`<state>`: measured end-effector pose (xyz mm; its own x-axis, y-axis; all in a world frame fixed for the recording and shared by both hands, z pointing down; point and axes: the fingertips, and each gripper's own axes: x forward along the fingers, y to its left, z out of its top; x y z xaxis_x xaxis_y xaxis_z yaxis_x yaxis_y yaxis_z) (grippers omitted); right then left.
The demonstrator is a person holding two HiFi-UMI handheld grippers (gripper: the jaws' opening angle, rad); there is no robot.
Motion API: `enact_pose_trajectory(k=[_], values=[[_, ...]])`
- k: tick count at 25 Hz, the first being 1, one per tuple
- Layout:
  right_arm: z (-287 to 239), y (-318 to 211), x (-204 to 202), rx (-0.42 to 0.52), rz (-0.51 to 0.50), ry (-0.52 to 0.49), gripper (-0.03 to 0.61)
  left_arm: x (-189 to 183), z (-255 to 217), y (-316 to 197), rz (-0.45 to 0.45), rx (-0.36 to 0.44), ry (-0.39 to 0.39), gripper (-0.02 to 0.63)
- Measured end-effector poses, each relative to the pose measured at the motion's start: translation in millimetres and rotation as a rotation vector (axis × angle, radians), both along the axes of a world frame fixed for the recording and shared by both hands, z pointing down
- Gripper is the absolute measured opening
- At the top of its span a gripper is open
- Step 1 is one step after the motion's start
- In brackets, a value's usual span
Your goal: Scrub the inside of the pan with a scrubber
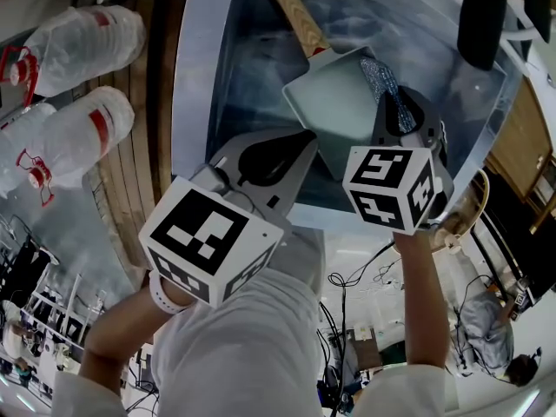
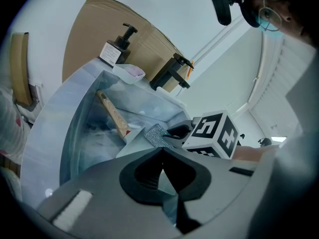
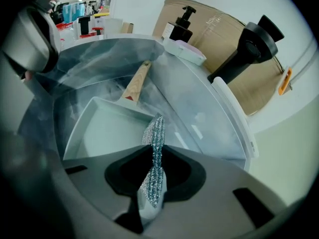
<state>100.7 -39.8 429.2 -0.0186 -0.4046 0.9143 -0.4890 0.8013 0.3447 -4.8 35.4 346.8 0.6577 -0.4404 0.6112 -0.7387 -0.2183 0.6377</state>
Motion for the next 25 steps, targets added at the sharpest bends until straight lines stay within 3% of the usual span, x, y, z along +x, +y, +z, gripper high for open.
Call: enact_pose_trajectory(k=[10,25], values=[[0,-7,-5,-0.002,0.030,-0.005,0.058,-5,-1,0,0.000,-0.005,0.001,0.005],[-1,6,-36,-0.099,-0.180,-0.136,0.056,0,2,0,0.009,-0.012,0.009,0.005]])
